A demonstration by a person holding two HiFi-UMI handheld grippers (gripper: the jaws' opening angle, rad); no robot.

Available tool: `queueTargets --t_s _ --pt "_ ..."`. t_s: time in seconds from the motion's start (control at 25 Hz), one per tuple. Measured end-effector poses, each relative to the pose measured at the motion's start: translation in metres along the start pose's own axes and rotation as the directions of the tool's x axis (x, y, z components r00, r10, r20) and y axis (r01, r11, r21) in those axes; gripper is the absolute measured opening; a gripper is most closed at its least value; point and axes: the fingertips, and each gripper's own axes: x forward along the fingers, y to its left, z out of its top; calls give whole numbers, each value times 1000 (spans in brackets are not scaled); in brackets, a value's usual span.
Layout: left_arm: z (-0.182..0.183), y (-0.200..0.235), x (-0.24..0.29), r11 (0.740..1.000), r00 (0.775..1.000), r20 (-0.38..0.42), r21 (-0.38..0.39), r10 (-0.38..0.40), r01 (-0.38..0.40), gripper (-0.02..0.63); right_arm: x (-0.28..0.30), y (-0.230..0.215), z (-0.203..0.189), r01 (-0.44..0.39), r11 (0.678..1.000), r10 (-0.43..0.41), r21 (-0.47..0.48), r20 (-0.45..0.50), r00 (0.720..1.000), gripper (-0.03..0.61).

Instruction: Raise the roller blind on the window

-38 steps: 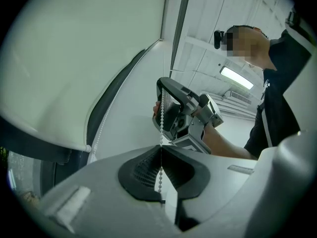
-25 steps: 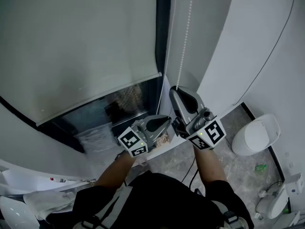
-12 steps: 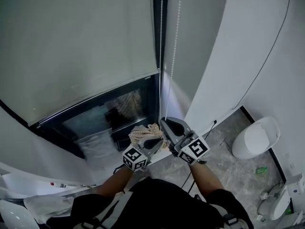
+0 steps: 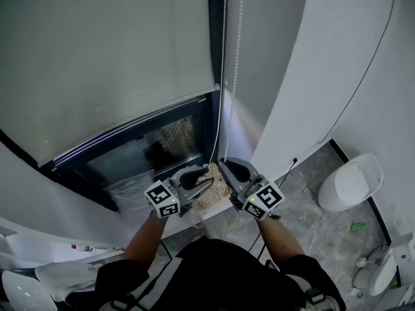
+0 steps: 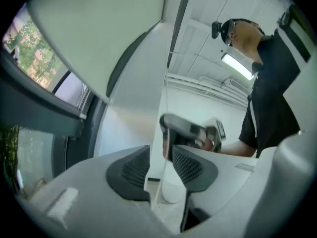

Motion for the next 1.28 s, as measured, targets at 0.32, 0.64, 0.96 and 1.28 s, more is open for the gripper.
queueTargets --t_s 0.32,0.64,0.96,1.28 --pt "175 -21 39 976 955 227 143 -192 162 147 2 7 0 -4 1000 4 -23 -7 1000 15" --pt "219 -47 76 952 924 263 204 -277 227 110 -4 5 0 22 999 -23 -40 -10 1000 15" --pt "209 -35 75 974 936 293 167 -196 152 12 -10 6 -9 32 999 -33 -37 -38 999 17" --pt "78 1 70 987 995 70 149 -75 64 9 -49 -16 -137 55 998 -58 -20 -415 908 18"
